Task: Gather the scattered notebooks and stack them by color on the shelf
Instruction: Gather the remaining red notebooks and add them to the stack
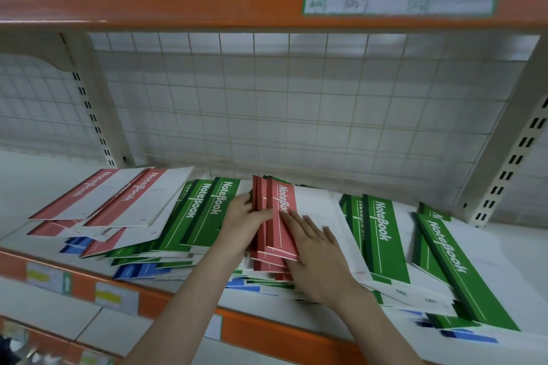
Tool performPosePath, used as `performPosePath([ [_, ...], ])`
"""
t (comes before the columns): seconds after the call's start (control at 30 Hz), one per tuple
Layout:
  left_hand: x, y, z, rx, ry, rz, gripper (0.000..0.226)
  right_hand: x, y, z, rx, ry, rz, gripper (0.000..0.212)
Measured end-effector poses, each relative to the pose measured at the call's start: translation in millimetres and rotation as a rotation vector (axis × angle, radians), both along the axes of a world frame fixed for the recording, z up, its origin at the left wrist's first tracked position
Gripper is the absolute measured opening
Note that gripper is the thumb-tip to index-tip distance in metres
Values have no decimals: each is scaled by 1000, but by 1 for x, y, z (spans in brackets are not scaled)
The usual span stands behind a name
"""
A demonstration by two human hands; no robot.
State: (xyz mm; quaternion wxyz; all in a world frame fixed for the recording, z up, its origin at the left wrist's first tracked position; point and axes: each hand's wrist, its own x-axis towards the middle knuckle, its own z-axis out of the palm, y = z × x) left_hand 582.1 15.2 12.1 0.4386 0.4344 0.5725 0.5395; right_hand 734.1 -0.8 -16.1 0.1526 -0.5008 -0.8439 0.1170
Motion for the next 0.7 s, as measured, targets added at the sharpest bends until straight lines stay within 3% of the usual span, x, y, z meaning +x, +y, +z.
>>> performPosePath([
  [0.1, 5, -1, -3, -6, 14, -63, 45, 4, 1, 0, -21, 13, 18, 72],
  [0.23, 4, 2, -1, -39, 45, -106, 58, 4, -1, 4, -107, 39, 61, 107],
  [0.27, 3, 2, 0, -46, 41, -104, 58, 5, -1, 7, -120, 63, 70, 108],
  [0.4, -2, -2, 1, -36, -79, -77, 53, 21, 11, 14, -117, 415, -29, 60],
  [0.53, -7, -6, 8, 81, -173, -74, 54, 39, 27, 24, -151, 610, -294, 49],
  [0.63, -7, -6, 16, 216, -131, -136, 56, 43, 35, 36, -341, 906, -230, 35],
  [0.7, -6, -6, 20, 303, -87, -199, 57, 43, 35, 43, -331, 1070, -170, 23],
])
